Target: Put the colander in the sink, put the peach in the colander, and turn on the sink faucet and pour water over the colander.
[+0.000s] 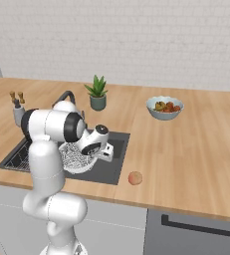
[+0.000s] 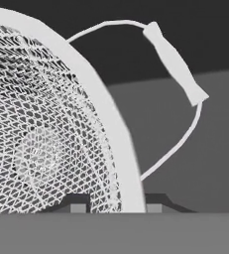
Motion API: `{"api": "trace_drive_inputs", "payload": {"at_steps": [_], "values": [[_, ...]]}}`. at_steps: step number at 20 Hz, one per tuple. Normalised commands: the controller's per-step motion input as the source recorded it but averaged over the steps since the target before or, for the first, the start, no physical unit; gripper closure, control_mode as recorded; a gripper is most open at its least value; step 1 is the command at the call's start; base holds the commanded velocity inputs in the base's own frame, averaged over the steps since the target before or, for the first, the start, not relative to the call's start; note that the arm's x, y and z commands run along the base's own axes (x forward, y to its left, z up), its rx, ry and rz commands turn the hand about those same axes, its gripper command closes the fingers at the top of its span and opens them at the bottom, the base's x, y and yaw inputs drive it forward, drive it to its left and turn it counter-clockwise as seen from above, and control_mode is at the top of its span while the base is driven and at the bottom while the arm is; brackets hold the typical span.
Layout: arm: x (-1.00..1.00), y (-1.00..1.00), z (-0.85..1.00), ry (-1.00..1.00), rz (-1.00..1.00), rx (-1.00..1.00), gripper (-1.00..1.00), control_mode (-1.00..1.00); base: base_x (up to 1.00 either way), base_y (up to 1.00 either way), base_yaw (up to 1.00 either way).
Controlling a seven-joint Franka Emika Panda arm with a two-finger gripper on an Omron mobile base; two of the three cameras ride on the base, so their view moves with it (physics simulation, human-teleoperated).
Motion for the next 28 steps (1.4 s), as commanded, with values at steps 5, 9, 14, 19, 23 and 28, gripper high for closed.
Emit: {"api": "trace_drive_inputs", "payload": {"at_steps": [5,9,14,19,23,28], "values": [[-0.10,0.46,0.00,-0.01,0.00,0.00,1.00,-1.00,0.00,0.00,0.00],[-0.13,0.42,0.00,0.00,0.00,0.00,1.00,-1.00,0.00,0.00,0.00],[-0.07,0.48,-0.05,0.00,0.00,0.00,1.00,-1.00,0.00,0.00,0.00],[0.01,0.51,-0.01,0.00,0.00,0.00,1.00,-1.00,0.00,0.00,0.00],[0.03,0.40,0.00,0.00,-0.01,0.01,1.00,-1.00,0.00,0.00,0.00],[0.00,0.08,-0.09,0.04,0.00,0.00,1.00,-1.00,0.00,0.00,0.00]]}}
